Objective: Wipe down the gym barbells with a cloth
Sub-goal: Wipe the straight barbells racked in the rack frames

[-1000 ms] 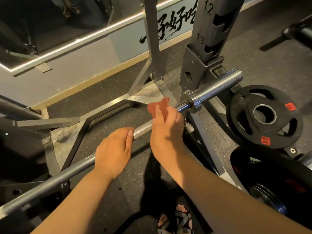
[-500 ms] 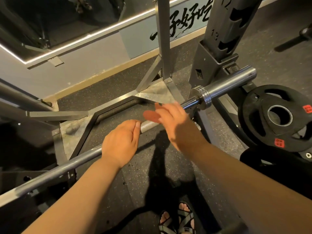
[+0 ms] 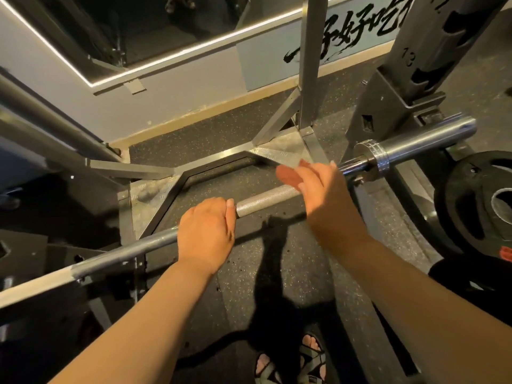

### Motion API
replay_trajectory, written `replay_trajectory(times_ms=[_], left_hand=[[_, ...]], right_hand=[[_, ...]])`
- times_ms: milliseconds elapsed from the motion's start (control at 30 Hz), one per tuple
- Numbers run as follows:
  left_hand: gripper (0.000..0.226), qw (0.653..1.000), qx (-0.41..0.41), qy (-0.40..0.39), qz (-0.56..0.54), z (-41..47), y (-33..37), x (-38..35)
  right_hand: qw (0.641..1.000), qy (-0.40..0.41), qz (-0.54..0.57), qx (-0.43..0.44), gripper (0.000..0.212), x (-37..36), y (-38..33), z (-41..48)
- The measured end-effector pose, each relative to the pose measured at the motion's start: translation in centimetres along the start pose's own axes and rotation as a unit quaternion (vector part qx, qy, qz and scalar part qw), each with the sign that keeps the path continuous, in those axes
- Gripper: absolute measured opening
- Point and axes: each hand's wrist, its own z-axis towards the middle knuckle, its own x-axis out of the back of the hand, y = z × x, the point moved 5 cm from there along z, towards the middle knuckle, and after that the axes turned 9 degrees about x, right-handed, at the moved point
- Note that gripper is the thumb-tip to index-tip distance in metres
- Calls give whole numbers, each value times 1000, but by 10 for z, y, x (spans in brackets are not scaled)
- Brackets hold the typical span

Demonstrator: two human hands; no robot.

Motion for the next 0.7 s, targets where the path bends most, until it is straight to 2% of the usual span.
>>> replay_trajectory(times_ms=[100,200,233,300,333,400,433,500,600,700], left_hand=[[36,1000,-4,-4,2,1,-4,0],[36,1000,-12,-7,6,2,-4,0],[37,1000,-13,-8,7,3,-5,0],[38,1000,-15,-12,-2,6,-9,0],[36,1000,-18,-14,-10,8,-10,0],[33,999,-36,-17,-20,8,-10,4],[30,999,-44,-18,-20,6,-11,6],[24,999,-43,-5,-13,1,-22,12],[33,1000,19,4,9,-9,-61,17],[34,999,49,13,14,-16,-88,21]], right_hand=[[994,69,-64,-55,25,11,4,-4],[993,97,8,-60,16,-11,-41,4],[993,94,42,-55,21,-23,-59,6],[999,29,3,-13,42,-50,-88,4],[1000,10,0,16,45,-55,-93,3],[997,-34,3,72,39,-53,-83,7],[996,-38,-2,74,35,-47,-74,9],[999,-30,-12,1,32,-30,-52,8],[995,29,-9,-99,32,-25,-53,4],[995,51,-9,-88,33,-55,-95,5]])
